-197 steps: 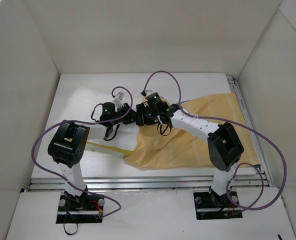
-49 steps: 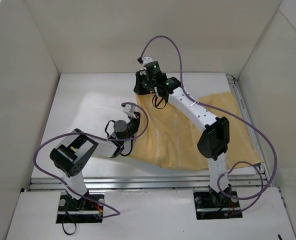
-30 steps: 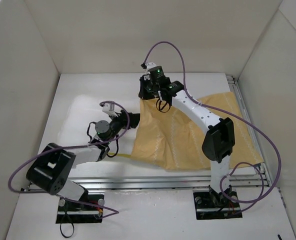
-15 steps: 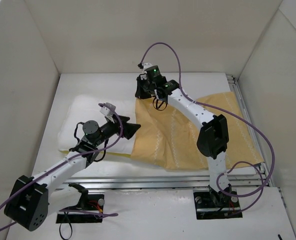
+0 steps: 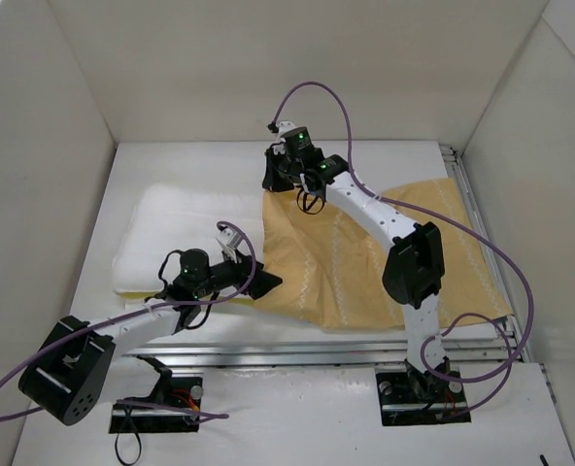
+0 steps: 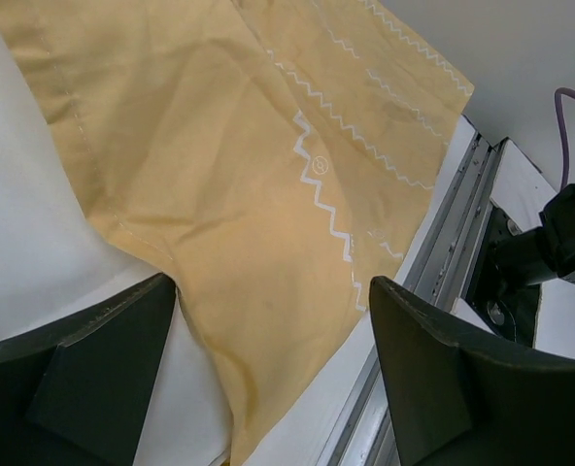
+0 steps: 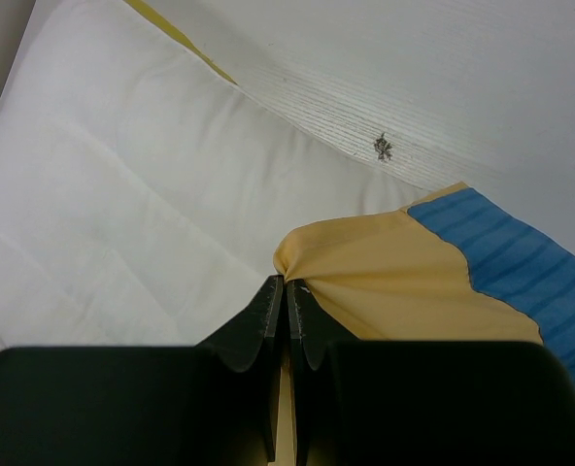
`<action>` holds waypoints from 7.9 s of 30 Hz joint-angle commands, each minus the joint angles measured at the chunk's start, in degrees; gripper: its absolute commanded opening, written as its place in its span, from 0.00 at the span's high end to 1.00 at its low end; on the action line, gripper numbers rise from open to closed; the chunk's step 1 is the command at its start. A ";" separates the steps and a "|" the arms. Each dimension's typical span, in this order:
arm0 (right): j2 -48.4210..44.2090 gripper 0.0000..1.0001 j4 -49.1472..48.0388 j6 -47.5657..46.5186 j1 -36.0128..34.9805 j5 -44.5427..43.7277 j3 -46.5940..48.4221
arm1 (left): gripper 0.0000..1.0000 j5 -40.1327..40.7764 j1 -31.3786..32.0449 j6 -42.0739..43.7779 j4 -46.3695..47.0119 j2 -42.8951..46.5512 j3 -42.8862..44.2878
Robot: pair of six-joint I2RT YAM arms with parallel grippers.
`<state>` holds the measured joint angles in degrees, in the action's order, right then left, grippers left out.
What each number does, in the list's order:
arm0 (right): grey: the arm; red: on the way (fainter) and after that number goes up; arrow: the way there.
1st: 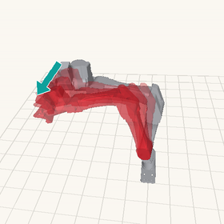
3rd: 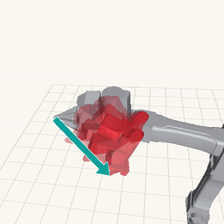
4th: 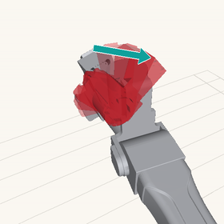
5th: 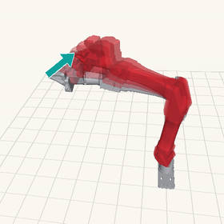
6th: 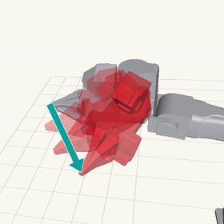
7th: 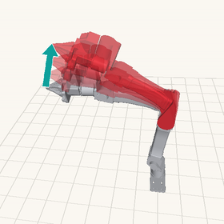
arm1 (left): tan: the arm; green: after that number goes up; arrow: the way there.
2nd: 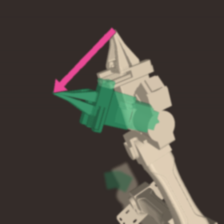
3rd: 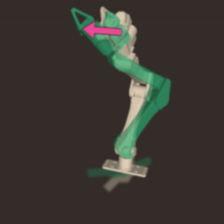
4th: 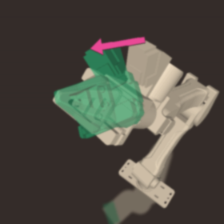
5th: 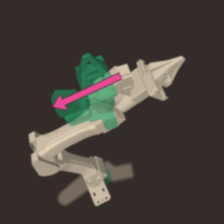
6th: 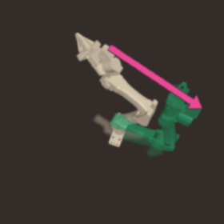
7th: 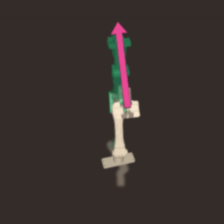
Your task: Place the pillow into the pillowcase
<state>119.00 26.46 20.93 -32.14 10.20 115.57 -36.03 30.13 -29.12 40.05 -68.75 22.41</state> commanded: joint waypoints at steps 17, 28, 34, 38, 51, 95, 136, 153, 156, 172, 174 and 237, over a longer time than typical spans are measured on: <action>-0.79 1.00 -3.96 -0.18 -0.20 1.49 4.48 | 0.84 3.93 4.94 -6.47 14.88 -5.00 -2.46; 4.65 1.00 -3.96 -0.10 -0.55 3.60 9.67 | 1.00 26.86 0.20 -2.69 -12.86 11.52 -3.69; 14.49 1.00 -3.96 1.92 -2.75 8.96 22.83 | 1.00 37.94 -4.46 -3.39 -28.87 22.60 -3.08; 21.52 1.00 -4.05 2.97 -5.30 7.30 30.40 | 1.00 41.74 -7.71 -5.85 -35.21 26.55 -2.64; 26.98 1.00 -24.42 13.52 -6.35 8.25 32.44 | 1.00 49.13 -12.90 -6.66 -50.42 35.41 0.62; 32.87 1.00 -40.43 20.47 -9.17 11.78 31.30 | 0.99 58.71 -28.19 -5.59 -53.32 25.16 7.47; 4.85 0.08 -22.33 4.29 1.81 10.54 6.35 | 0.11 39.96 -36.11 -17.10 -55.43 39.41 -0.27; -21.26 0.05 -21.62 2.44 8.41 0.53 -36.17 | 0.10 50.34 -37.77 3.46 -51.92 9.98 32.84; -25.82 0.06 -21.62 4.38 8.67 0.79 -40.85 | 0.13 50.97 -38.48 6.88 -53.67 -1.45 40.39; -27.69 0.04 -16.26 10.01 6.74 -8.00 -56.68 | 0.32 46.32 -33.29 11.55 -67.03 -21.86 46.31; -26.28 0.07 -16.17 9.57 6.83 -8.00 -55.89 | 0.33 42.29 -32.77 10.41 -67.13 -22.21 45.53; -22.88 0.06 -11.60 8.08 -3.28 -14.32 -46.58 | 0.29 28.74 -17.83 21.75 -74.94 -34.87 54.94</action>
<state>91.59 16.97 29.80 -35.31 -0.32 65.84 -4.40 12.82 -5.15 -28.34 -103.81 78.72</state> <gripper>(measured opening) 0.939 0.714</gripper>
